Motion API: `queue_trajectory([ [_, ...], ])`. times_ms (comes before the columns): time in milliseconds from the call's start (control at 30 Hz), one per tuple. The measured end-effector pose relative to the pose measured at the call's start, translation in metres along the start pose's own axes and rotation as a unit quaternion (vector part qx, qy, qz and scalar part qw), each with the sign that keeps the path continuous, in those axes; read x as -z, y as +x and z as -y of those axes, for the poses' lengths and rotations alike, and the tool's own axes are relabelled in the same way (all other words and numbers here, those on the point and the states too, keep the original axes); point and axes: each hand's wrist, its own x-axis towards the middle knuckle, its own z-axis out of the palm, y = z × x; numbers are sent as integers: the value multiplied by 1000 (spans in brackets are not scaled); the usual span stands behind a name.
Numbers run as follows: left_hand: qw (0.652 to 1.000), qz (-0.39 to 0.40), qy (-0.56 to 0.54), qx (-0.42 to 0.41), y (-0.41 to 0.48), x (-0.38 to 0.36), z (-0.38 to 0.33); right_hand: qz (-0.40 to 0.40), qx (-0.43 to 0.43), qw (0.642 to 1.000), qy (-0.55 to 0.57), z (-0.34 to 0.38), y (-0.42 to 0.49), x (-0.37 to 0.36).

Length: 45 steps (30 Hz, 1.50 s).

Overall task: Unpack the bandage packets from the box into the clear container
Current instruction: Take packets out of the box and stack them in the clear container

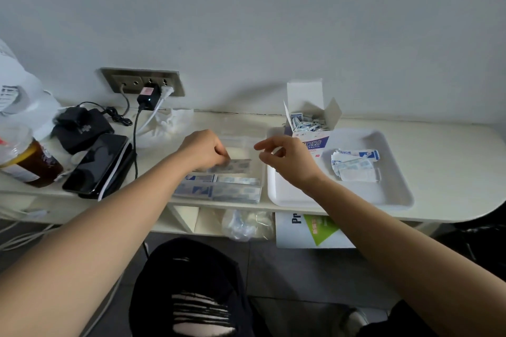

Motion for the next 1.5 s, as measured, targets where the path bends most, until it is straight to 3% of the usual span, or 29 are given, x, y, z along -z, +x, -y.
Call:
queue_trajectory([
  [167, 996, 68, 43, 26, 15, -21, -9, 47, 17, 997, -57, -3, -2, -1],
  [667, 995, 65, 75, -6, 11, -38, -17, 84, -3, 995, -52, -10, -4, 3],
  [733, 997, 28, 73, -12, 7, -33, -18, 84, 0, 996, -30, -8, -6, 8],
  [900, 980, -183, -1, -73, -12, -26, -50, 14, -2, 1000, -11, -21, -10, 41],
  [1000, 960, -223, -41, -164, -22, -41, -90, -36, -33, 997, -65, -48, -16, 75],
  [1133, 951, -159, -72, -256, -14, -74, -137, -77, -84, 963, -243, -94, -33, 129],
  [1267, 963, -72, -44, -255, 7, -110, -158, -37, -83, 927, -365, -123, -46, 151],
  [1500, 969, -35, 43, -242, 36, -140, -172, -22, -32, 939, -343, -131, -44, 157],
])
